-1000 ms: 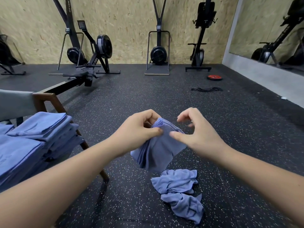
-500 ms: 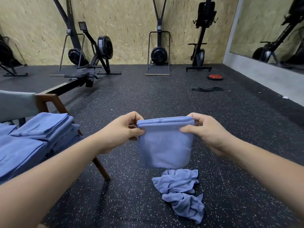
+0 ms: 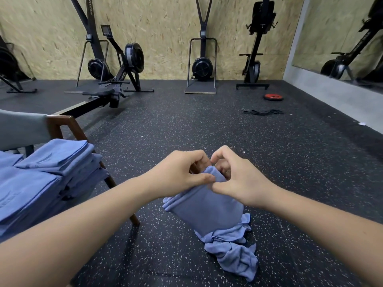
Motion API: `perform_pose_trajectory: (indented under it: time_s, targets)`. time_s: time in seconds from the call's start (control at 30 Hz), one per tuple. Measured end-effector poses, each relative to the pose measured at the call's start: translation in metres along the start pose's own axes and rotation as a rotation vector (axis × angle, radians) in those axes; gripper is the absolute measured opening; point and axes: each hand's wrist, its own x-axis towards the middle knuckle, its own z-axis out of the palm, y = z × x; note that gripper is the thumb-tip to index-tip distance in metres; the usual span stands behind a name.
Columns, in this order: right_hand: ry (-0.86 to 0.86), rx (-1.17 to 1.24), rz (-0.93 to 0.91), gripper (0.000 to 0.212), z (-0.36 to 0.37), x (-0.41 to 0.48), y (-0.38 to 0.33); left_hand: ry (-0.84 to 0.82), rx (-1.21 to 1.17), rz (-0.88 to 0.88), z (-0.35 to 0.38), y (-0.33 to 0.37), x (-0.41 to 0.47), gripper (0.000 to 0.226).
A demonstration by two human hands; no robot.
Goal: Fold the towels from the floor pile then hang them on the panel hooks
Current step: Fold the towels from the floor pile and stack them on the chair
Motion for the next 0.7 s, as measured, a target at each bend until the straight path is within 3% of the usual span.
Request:
perform_pose_trajectory:
  time_s: [0.2, 0.37, 0.5, 0.6, 0.7]
  targets:
    - [-0.171, 0.072, 0.087, 0.039, 0.000, 0.005, 0.018, 0.079, -0.061, -0.084, -0.025, -0.022, -0.007, 0.014]
    - [-0.088, 0.258, 0.130, 0.018, -0.017, 0.013, 0.021, 0.153, -0.213, -0.220, -0.065, -0.042, -0.029, 0.016]
    - [-0.040, 0.330, 0.047, 0.013, -0.013, 0.026, -0.002, 0.091, -0.177, -0.262, -0.080, -0.042, -0.047, 0.021]
    - [-0.070, 0.355, -0.016, 0.011, -0.004, 0.037, -0.023, 0.049, -0.087, -0.286, -0.092, -0.037, -0.059, 0.038]
    - [-0.136, 0.326, -0.089, 0.014, 0.006, 0.052, -0.048, 0.044, 0.014, -0.285, -0.103, -0.032, -0.066, 0.033]
